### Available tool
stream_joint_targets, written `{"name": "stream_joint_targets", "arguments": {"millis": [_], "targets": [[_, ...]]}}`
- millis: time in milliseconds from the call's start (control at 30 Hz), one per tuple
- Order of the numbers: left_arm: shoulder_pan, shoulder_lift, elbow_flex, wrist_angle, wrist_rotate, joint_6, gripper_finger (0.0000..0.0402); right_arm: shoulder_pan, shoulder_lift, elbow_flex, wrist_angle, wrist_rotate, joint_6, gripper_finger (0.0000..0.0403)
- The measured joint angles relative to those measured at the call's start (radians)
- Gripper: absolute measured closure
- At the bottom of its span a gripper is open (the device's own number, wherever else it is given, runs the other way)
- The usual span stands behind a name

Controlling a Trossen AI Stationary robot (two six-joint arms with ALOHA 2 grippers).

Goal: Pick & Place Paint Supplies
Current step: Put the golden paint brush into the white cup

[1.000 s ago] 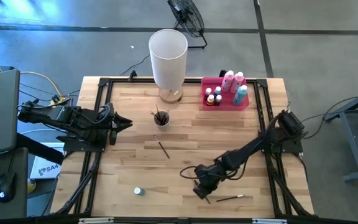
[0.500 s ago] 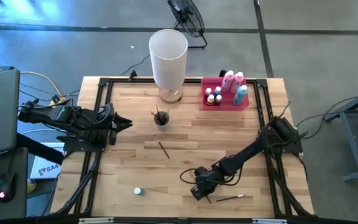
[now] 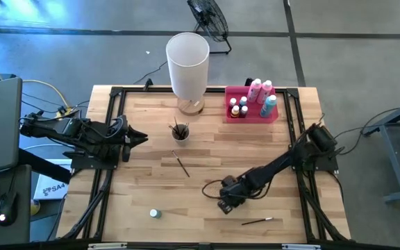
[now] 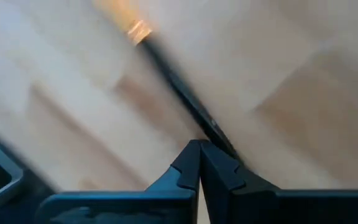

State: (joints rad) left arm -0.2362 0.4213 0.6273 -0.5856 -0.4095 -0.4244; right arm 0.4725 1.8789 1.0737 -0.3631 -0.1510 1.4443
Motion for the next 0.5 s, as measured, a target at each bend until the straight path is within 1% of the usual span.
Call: {"name": "stream_joint_targets", "arguments": {"millis": [133,300,400,500], "targets": [[0.000,0.000,0.000,0.000,0.000,0.000,0.0332,-0.032,-0.022,-0.002,-0.076,0.010,-0.063,0.0400],[0.000,0.000,0.000,0.000,0.000,0.000,0.0332,-0.069,-0.022,-0.002,-0.080,0.013,-0.124,0.0400],[0.000,0.000,0.000,0.000,0.000,0.000,0.0332,-0.089,-0.025,-0.002,-0.066,-0.025,-0.144,0.0400],[0.000,0.000,0.000,0.000,0.000,0.000,0.0332,-0.090,-0.031,-0.001,0.008,-0.068,-0.170,0.0400]]}}
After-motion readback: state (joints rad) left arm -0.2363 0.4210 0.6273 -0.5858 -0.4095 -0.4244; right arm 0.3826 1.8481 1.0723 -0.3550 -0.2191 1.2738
